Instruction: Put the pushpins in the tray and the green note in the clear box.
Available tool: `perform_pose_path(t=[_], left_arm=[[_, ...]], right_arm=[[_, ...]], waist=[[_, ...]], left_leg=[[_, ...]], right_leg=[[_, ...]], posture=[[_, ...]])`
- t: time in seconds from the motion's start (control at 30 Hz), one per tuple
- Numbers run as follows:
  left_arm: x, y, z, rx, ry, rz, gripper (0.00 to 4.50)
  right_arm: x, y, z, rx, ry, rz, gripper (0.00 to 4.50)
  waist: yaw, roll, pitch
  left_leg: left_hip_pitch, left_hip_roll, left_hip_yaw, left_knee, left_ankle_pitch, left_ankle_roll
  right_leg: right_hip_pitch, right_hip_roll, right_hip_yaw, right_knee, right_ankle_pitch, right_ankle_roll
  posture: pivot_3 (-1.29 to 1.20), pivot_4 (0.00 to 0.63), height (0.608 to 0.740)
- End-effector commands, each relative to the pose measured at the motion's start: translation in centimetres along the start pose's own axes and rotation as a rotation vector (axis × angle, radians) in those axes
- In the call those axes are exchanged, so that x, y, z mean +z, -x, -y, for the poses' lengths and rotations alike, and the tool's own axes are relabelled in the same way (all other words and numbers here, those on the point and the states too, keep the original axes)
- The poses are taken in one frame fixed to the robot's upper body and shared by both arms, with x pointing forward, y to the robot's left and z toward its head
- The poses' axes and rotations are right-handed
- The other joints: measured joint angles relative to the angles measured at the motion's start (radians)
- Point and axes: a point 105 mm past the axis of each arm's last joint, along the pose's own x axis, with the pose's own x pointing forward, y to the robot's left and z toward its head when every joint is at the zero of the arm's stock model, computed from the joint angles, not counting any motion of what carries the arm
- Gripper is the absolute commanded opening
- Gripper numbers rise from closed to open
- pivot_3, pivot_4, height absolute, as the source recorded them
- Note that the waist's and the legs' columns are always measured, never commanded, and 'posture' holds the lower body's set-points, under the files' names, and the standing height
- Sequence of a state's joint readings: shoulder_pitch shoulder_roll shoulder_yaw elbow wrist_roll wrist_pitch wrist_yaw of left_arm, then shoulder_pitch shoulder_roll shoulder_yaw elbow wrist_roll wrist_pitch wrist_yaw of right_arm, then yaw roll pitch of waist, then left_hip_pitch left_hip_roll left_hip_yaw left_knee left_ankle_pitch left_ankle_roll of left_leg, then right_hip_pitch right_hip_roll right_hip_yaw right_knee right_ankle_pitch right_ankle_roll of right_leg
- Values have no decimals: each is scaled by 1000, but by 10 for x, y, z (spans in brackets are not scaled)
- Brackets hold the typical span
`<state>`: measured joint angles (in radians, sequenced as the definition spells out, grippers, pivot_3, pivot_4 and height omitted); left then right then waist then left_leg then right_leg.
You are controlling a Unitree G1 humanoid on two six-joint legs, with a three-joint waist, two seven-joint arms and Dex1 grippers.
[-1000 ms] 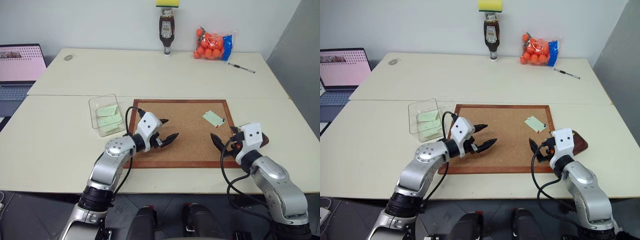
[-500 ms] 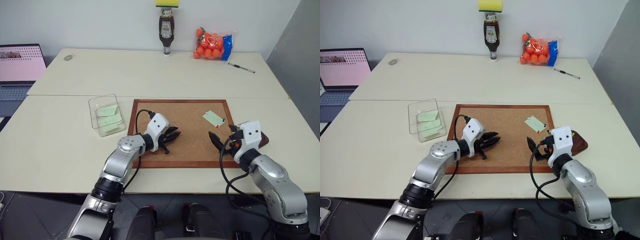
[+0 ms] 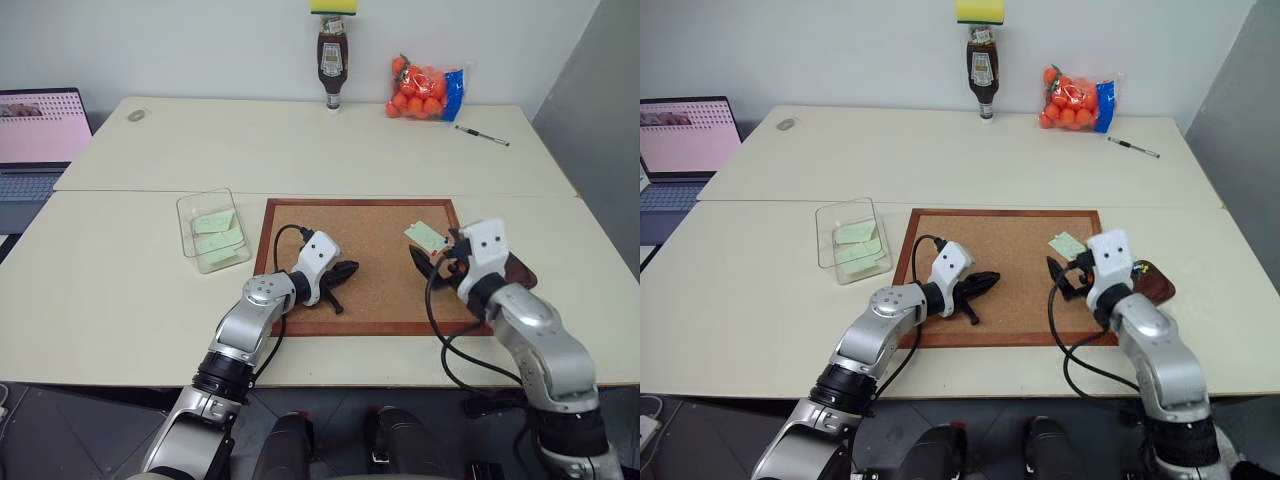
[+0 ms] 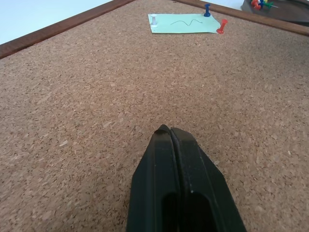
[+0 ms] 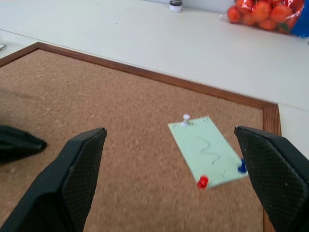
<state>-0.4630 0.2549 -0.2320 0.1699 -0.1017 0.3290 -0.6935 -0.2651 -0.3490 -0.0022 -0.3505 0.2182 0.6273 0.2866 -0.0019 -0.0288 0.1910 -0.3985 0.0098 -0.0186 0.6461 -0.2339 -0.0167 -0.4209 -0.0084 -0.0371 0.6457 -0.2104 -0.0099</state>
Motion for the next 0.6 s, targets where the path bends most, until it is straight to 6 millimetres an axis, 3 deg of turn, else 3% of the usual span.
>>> perform_pose_path(t=[0.03, 0.17, 0.43, 0.6], left_arm=[[-8, -3, 9, -38, -2, -37, 10], [-9, -2, 11, -42, 0, -41, 10], [-11, 2, 13, -44, 0, -49, 10], [-11, 3, 12, -29, -1, -47, 0]], right_arm=[[11, -20, 9, 6, -45, -6, 4500], [8, -43, 19, -5, -46, -53, 4500], [-1, -70, 27, -2, -41, -91, 4500], [-6, -78, 28, 6, -39, -97, 3710]], waist=[[0, 0, 0], [0, 1, 0], [0, 2, -1], [-1, 3, -1]], left_leg=[[0, 0, 1, 0, 0, 0], [0, 0, 1, 0, 0, 0], [0, 0, 3, 0, 0, 0], [0, 0, 3, 0, 0, 0]], right_leg=[[0, 0, 0, 0, 0, 0], [0, 0, 1, 0, 0, 0], [0, 0, 2, 0, 0, 0], [0, 0, 2, 0, 0, 0]], posture=[[0, 150, 740], [0, 150, 740], [0, 150, 740], [0, 150, 740]])
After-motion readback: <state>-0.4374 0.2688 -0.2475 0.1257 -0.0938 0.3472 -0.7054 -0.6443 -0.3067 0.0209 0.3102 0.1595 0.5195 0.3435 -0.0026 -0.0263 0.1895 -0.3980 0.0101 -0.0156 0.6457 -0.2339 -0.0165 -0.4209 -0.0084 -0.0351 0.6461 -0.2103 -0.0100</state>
